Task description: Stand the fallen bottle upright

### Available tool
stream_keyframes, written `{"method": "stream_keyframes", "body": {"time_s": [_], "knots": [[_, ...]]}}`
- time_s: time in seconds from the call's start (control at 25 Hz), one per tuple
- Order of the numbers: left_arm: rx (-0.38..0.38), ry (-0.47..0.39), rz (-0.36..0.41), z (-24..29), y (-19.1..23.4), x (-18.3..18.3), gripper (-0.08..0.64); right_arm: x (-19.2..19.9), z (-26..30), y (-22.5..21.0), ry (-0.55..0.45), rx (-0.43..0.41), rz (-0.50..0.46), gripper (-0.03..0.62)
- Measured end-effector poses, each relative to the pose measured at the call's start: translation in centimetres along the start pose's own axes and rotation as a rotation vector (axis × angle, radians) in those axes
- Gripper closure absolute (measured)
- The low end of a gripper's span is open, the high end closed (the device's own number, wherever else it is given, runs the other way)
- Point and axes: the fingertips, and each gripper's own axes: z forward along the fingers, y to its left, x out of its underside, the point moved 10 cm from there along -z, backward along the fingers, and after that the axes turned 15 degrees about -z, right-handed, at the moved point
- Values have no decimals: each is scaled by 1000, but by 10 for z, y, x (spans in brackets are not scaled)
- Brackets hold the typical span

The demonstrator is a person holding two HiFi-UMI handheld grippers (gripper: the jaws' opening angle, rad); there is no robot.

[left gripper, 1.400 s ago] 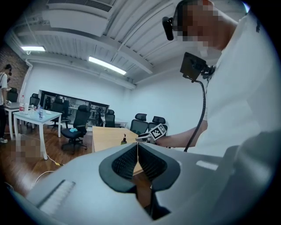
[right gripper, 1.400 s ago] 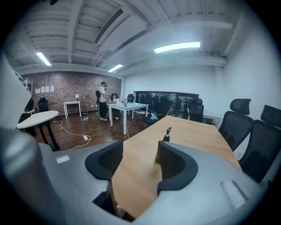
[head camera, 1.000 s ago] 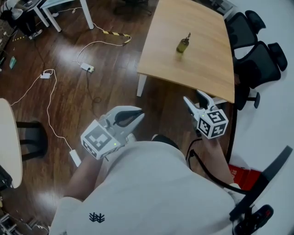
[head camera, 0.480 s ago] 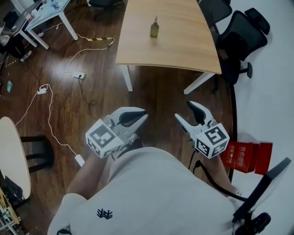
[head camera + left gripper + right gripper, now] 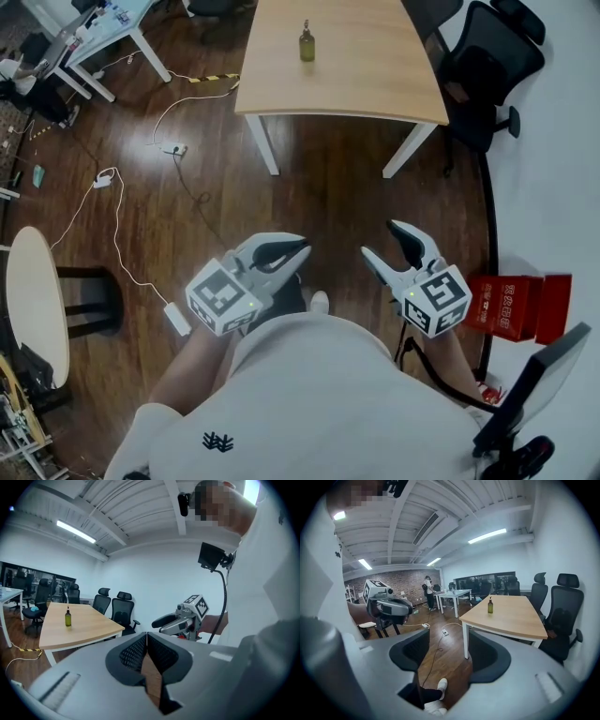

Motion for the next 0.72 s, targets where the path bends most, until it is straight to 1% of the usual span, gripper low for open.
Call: {"method": "stream_keyframes", "body": {"time_s": [0.24,0.44,0.72], "knots": [[11,9,13,-16,-10,13,557,1,-7,19,-27,32,-11,331],[8,1,41,-18,-13,5,557,-8,-6,23,-44,33,-25,336],[-1,16,40,-17,-10,3,557,-11,-7,18,-41,35,-28,342]]}}
